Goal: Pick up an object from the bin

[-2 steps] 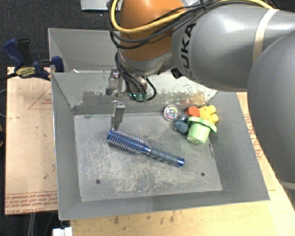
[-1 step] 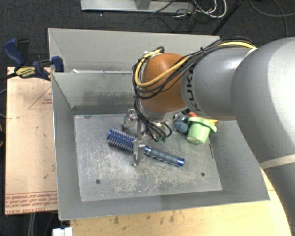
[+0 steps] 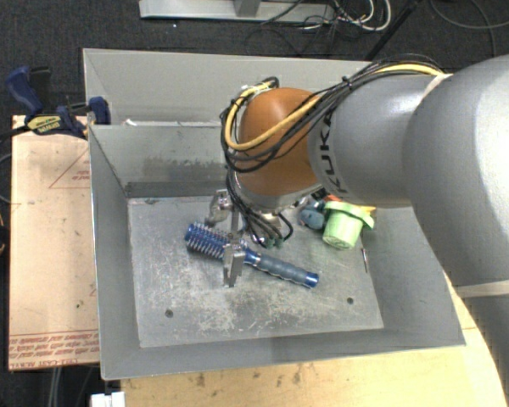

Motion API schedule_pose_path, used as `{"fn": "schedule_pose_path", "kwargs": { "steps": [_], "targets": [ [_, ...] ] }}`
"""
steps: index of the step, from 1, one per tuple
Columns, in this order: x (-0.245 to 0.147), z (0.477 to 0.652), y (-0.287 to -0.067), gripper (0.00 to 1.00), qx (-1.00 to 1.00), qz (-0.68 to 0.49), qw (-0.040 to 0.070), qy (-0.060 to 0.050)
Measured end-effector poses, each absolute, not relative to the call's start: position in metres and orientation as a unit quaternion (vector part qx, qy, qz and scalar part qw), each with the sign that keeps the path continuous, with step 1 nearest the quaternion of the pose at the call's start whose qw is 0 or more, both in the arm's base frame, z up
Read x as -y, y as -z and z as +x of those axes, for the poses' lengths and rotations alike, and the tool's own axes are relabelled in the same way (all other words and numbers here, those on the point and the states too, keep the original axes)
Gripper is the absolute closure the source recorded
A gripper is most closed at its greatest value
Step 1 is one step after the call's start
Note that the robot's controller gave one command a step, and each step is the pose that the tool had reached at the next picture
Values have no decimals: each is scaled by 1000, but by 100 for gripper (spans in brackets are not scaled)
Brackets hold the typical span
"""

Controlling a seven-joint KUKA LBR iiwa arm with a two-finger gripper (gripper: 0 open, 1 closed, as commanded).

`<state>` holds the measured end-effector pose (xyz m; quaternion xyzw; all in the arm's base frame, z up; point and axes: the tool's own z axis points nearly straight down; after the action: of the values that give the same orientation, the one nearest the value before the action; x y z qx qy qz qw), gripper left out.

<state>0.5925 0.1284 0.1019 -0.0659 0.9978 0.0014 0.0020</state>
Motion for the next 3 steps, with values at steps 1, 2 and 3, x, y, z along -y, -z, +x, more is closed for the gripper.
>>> {"fn": "schedule_pose_path", "kwargs": {
  "steps": [1,2,3],
  "targets": [
    [-123,595,-102,0,-999,-34,1,-1],
    [-125,595,-74,0,-999,43,6,-3],
    [-126,596,-77,0,-999,43,3,-2]
  ]
}}
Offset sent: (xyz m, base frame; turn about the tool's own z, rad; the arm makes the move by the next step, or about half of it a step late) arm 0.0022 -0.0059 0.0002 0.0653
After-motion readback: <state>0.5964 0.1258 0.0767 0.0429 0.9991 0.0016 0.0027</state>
